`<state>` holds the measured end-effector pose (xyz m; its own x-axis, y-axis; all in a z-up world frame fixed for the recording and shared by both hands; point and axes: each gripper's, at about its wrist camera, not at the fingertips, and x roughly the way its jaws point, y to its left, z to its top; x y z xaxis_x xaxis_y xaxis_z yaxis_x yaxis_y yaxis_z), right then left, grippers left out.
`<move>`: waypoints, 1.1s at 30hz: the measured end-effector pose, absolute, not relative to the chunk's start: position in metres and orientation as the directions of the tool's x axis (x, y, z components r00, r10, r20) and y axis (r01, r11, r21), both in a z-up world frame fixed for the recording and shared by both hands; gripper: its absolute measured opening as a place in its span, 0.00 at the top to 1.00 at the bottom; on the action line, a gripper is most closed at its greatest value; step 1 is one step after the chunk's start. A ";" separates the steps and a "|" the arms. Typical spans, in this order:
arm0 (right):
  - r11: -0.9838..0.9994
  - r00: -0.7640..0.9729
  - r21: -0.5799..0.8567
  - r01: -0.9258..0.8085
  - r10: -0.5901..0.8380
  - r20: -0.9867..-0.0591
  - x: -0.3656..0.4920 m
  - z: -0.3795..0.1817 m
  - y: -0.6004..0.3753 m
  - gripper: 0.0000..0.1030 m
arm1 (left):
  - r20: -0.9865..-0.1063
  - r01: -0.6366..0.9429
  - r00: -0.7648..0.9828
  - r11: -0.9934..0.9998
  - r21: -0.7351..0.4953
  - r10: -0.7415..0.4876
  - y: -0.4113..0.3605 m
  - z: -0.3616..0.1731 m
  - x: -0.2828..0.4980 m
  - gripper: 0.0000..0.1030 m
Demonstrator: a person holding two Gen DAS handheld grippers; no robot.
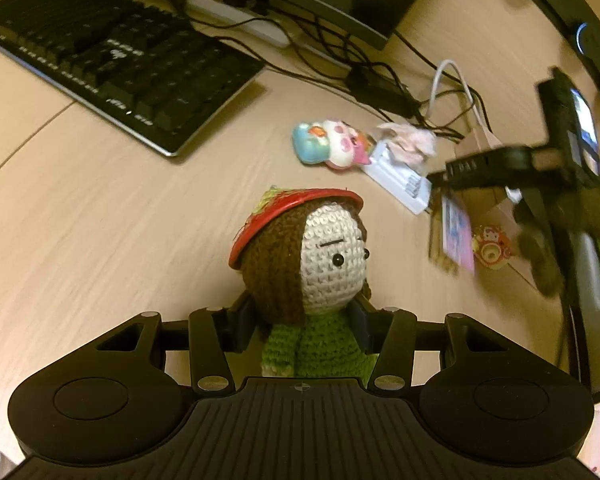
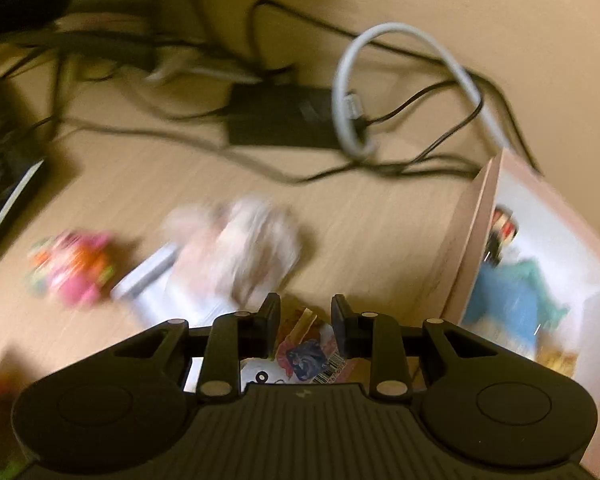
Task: Organize objects
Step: 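Grasp the crocheted doll with the left tool while the right tool reaches toward the pink card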
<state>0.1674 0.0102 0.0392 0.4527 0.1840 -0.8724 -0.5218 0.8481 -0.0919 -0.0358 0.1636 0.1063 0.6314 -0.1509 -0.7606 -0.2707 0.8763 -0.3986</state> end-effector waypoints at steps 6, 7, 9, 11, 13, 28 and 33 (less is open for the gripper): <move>0.810 0.417 0.149 -0.567 0.438 -0.797 0.108 0.080 -0.041 0.67 | -0.768 -0.268 0.624 0.884 -0.383 -0.143 0.158 0.107 -0.033 0.49; 0.815 0.449 0.146 -0.561 0.447 -0.774 0.100 0.090 -0.054 0.64 | -0.767 -0.264 0.625 0.885 -0.384 -0.146 0.158 0.107 -0.032 0.49; 0.840 0.548 0.085 -0.537 0.423 -0.722 0.084 0.108 -0.082 0.43 | -0.765 -0.253 0.627 0.889 -0.381 -0.150 0.156 0.106 -0.030 0.49; 0.871 0.628 0.003 -0.490 0.356 -0.692 0.066 0.109 -0.108 0.34 | -0.770 -0.255 0.620 0.889 -0.380 -0.151 0.150 0.107 -0.026 0.49; 0.876 0.615 -0.019 -0.482 0.322 -0.719 0.060 0.096 -0.123 0.34 | -0.768 -0.240 0.618 0.890 -0.387 -0.167 0.144 0.107 -0.022 0.49; 0.893 0.532 0.133 -0.429 0.369 -0.762 0.047 0.054 -0.065 0.34 | -0.794 -0.178 0.579 0.921 -0.346 -0.186 0.119 0.109 -0.027 0.48; 0.882 0.499 0.120 -0.456 0.365 -0.786 0.039 0.040 -0.032 0.64 | -0.802 -0.169 0.568 0.929 -0.330 -0.182 0.120 0.111 -0.027 0.48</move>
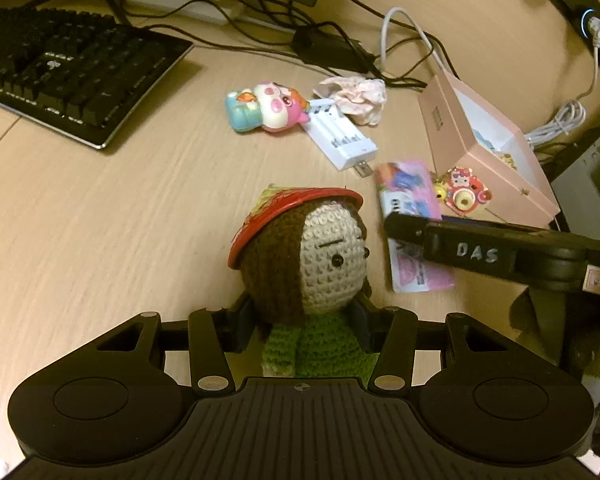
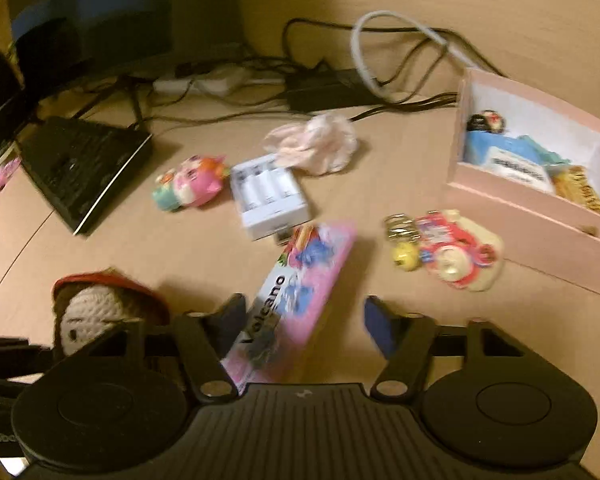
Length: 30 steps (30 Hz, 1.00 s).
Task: Organize objects
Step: 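Grasp the crocheted doll with the left tool while the right tool reaches toward the pink card, then drop the doll into the pink box with the left tool while the right drops the pink card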
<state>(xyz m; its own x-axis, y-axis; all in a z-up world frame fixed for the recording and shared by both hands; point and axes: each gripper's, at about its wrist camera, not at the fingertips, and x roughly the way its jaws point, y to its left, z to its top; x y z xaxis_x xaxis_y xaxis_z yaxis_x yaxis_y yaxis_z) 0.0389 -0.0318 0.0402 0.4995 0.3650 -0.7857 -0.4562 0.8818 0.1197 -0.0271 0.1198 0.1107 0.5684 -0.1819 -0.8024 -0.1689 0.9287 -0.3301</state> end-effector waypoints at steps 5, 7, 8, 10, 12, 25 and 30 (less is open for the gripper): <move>0.885 0.493 0.064 -0.461 0.315 -0.811 0.024 0.039 -0.051 0.73 | -0.804 -0.118 0.559 0.941 -0.317 -0.201 0.107 0.111 -0.018 0.48; 0.905 0.498 0.064 -0.422 0.290 -0.817 0.017 0.040 -0.073 0.73 | -0.802 -0.090 0.556 0.944 -0.317 -0.217 0.099 0.111 -0.013 0.48; 0.917 0.500 0.066 -0.393 0.274 -0.822 0.011 0.042 -0.086 0.73 | -0.802 -0.072 0.556 0.949 -0.309 -0.219 0.092 0.111 -0.011 0.48; 0.935 0.503 0.071 -0.348 0.250 -0.827 0.008 0.042 -0.107 0.73 | -0.803 -0.040 0.555 0.957 -0.289 -0.219 0.081 0.112 -0.006 0.48; 0.950 0.506 0.084 -0.301 0.234 -0.830 0.002 0.042 -0.127 0.73 | -0.803 -0.011 0.555 0.963 -0.269 -0.218 0.072 0.112 -0.002 0.48; 0.931 0.535 0.045 -0.361 0.247 -0.808 -0.007 0.041 -0.119 0.60 | -0.800 0.047 0.538 0.957 -0.286 -0.266 0.058 0.107 0.012 0.48; 0.924 0.514 0.031 -0.381 0.240 -0.823 0.005 0.039 -0.113 0.78 | -0.796 0.051 0.537 0.952 -0.301 -0.280 0.061 0.107 0.013 0.48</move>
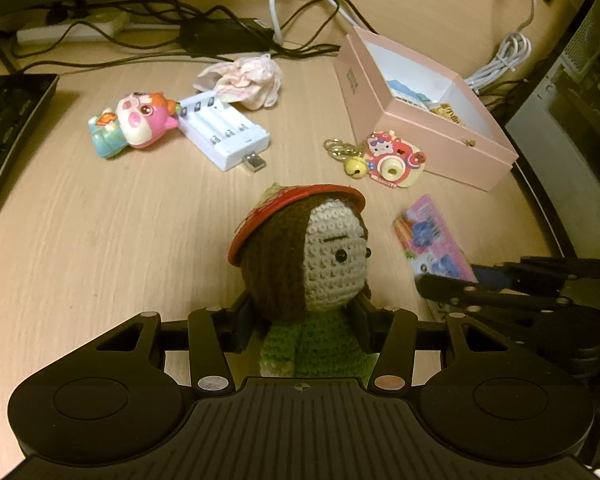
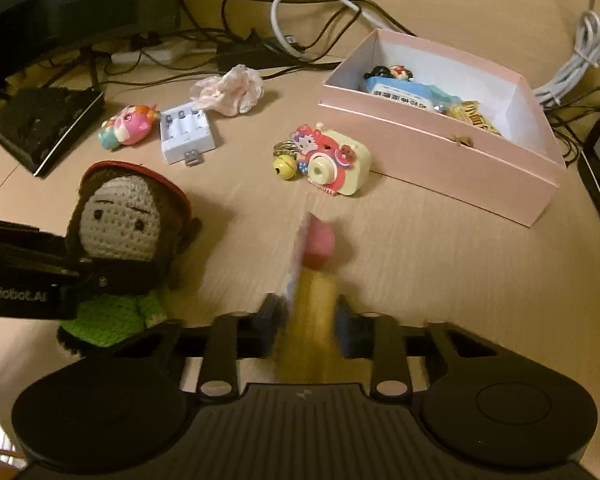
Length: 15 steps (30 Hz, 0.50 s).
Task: Organize objects
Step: 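Drop the doll into the pink box with the left tool while the right drops the pink card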
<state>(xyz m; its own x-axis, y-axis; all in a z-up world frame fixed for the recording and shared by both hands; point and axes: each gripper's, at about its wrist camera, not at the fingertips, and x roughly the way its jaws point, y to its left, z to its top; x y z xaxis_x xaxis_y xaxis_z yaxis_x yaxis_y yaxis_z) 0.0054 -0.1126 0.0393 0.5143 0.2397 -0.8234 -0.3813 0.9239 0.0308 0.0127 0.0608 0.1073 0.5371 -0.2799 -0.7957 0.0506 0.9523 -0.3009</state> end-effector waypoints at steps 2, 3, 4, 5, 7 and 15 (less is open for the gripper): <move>0.920 0.513 0.058 -0.387 0.267 -0.816 -0.002 0.047 -0.119 0.78 | -0.791 0.053 0.539 0.949 -0.310 -0.288 0.062 0.107 0.012 0.49; 0.921 0.516 0.069 -0.383 0.275 -0.812 -0.007 0.051 -0.125 0.78 | -0.789 0.055 0.539 0.947 -0.316 -0.295 0.063 0.107 0.012 0.50; 0.923 0.517 0.083 -0.375 0.282 -0.808 -0.012 0.055 -0.133 0.78 | -0.787 0.057 0.537 0.944 -0.326 -0.304 0.065 0.107 0.012 0.51; 0.927 0.516 0.104 -0.359 0.290 -0.806 -0.017 0.059 -0.142 0.78 | -0.783 0.061 0.532 0.937 -0.345 -0.323 0.066 0.108 0.013 0.51; 0.937 0.525 0.142 -0.319 0.299 -0.797 -0.026 0.068 -0.161 0.78 | -0.776 0.063 0.520 0.921 -0.384 -0.358 0.068 0.112 0.019 0.52; 0.972 0.650 0.189 -0.141 0.235 -0.723 -0.057 0.094 -0.230 0.78 | -0.668 0.225 0.566 0.870 -0.439 -0.484 0.013 0.189 0.104 0.52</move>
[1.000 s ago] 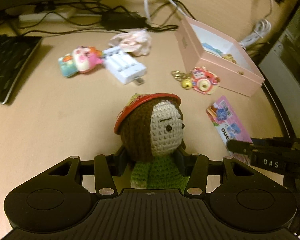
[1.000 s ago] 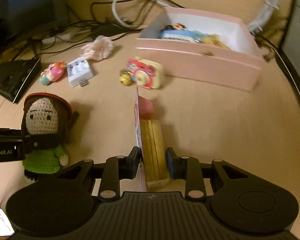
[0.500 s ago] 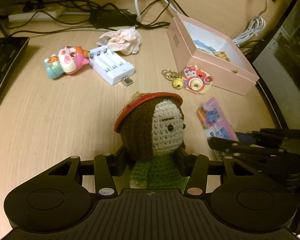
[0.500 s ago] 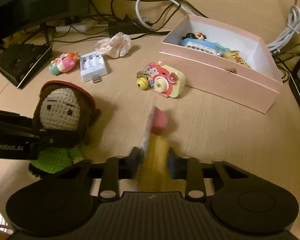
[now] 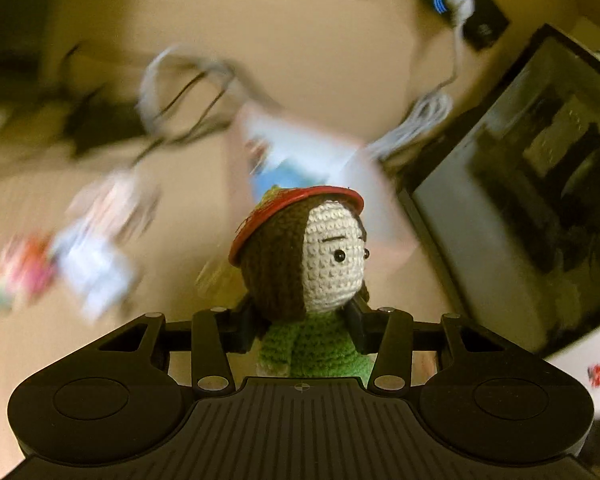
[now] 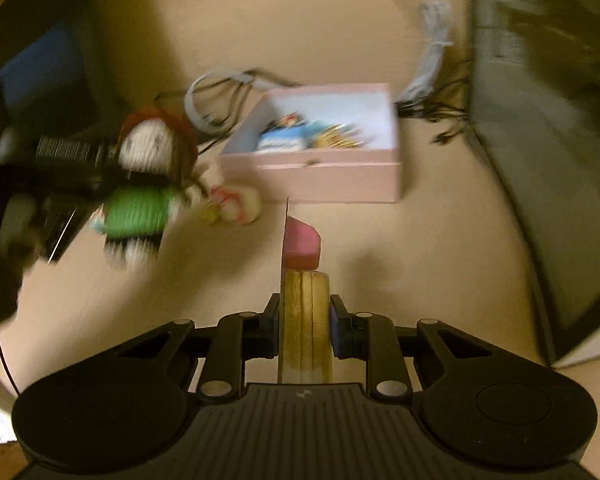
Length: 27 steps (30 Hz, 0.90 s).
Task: Organize objects
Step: 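Drop the doll into the pink box with the left tool while the right drops the pink card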
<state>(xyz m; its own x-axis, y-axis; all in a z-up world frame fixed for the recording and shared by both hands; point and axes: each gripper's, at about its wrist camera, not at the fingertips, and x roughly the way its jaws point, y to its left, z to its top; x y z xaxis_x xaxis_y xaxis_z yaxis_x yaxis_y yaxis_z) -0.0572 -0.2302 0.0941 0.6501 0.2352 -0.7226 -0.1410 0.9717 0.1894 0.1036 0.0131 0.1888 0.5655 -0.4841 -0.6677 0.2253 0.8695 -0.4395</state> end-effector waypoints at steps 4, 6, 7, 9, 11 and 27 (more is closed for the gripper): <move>0.973 0.683 0.221 -0.070 0.208 -0.700 -0.066 0.094 -0.251 0.78 | -0.647 0.258 0.587 0.870 -0.421 -0.487 -0.030 0.197 0.163 0.52; 0.973 0.696 0.229 -0.041 0.192 -0.692 -0.071 0.093 -0.258 0.78 | -0.614 0.261 0.606 0.855 -0.448 -0.506 -0.049 0.189 0.192 0.51; 0.973 0.700 0.228 -0.027 0.181 -0.691 -0.073 0.092 -0.261 0.78 | -0.593 0.268 0.615 0.845 -0.463 -0.520 -0.056 0.183 0.202 0.50; 0.975 0.701 0.223 -0.006 0.163 -0.694 -0.076 0.089 -0.268 0.78 | -0.597 0.271 0.617 0.850 -0.451 -0.513 -0.075 0.166 0.221 0.50; 0.979 0.699 0.203 0.009 0.140 -0.701 -0.077 0.086 -0.272 0.78 | -0.687 0.220 0.584 0.899 -0.379 -0.433 -0.093 0.147 0.229 0.50; 0.953 0.754 0.301 -0.038 0.225 -0.617 -0.015 0.141 -0.282 0.78 | -0.624 0.249 0.633 0.884 -0.396 -0.458 -0.016 0.180 0.100 0.50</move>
